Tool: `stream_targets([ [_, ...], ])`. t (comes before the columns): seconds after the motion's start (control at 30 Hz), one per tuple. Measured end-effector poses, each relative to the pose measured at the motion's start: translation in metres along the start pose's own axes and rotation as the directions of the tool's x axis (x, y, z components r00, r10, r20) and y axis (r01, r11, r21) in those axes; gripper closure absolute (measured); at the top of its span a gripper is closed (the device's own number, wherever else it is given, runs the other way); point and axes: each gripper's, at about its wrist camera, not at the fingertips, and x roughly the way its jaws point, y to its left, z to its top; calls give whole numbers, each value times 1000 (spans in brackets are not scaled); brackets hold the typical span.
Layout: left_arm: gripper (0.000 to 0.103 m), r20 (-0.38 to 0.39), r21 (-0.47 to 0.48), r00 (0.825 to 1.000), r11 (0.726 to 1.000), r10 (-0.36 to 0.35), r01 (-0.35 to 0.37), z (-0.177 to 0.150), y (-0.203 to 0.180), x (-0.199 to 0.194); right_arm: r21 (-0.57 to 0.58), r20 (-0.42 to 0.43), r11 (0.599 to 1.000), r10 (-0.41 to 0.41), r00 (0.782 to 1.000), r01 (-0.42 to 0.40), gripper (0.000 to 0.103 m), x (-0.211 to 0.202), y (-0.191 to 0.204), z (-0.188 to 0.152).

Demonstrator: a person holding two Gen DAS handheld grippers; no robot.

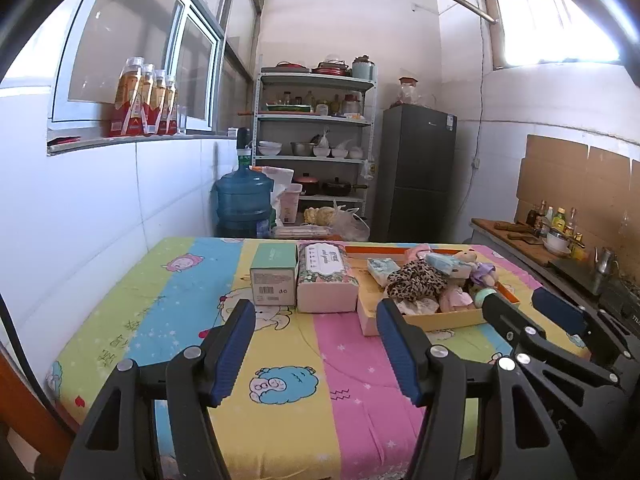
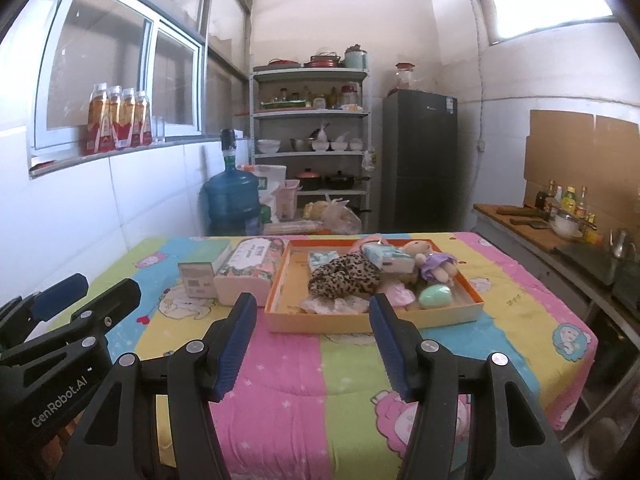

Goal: Organize soft objects

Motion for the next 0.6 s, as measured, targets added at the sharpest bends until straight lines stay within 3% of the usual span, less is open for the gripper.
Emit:
stream_targets([
  [0.6, 40, 18, 5, 1000, 1000, 22, -22, -5, -1, -15, 8, 20, 1000, 16, 1000, -16, 42, -19, -3, -8],
])
